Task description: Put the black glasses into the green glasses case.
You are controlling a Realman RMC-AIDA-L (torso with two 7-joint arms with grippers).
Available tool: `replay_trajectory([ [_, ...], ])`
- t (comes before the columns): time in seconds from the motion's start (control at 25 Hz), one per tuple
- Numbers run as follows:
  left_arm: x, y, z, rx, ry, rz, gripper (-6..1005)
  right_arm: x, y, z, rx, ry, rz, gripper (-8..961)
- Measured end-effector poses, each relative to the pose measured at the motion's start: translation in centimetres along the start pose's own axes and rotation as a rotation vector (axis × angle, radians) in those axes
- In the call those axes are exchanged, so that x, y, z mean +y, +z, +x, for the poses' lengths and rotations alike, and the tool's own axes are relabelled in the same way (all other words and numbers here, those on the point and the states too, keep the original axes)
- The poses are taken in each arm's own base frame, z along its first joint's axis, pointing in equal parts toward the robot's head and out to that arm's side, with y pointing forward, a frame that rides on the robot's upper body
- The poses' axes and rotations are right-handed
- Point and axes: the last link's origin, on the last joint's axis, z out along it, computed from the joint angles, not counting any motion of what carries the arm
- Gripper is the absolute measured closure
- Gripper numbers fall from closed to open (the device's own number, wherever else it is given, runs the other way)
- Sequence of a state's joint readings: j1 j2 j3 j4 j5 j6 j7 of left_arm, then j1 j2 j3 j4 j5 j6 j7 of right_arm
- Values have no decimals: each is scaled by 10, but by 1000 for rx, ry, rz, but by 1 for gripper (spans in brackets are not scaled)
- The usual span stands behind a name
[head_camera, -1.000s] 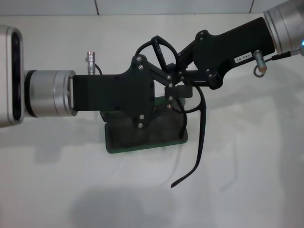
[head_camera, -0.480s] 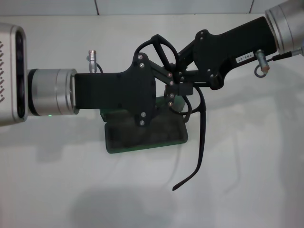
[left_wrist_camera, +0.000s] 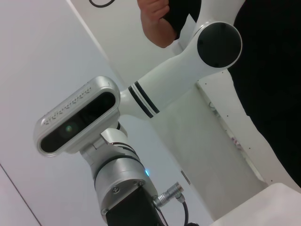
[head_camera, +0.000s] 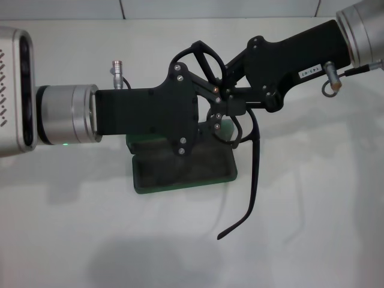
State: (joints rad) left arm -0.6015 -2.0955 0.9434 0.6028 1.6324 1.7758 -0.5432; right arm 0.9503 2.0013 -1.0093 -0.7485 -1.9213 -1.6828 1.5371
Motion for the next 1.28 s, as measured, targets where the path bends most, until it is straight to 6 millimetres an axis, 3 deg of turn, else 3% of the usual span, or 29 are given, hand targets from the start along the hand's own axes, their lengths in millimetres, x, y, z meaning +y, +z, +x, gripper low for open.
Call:
replay_trajectory([
  [0.52, 5, -4, -4, -9, -51, 16, 981, -14, -14, 8, -7, 25, 125, 840],
  [0.84, 16, -19, -16, -76, -134, 77, 979, -21, -32, 24, 7, 53, 218, 840],
  [1.28, 30, -29, -32, -161, -216, 127, 977, -13, -48, 13, -135, 66, 192, 840],
])
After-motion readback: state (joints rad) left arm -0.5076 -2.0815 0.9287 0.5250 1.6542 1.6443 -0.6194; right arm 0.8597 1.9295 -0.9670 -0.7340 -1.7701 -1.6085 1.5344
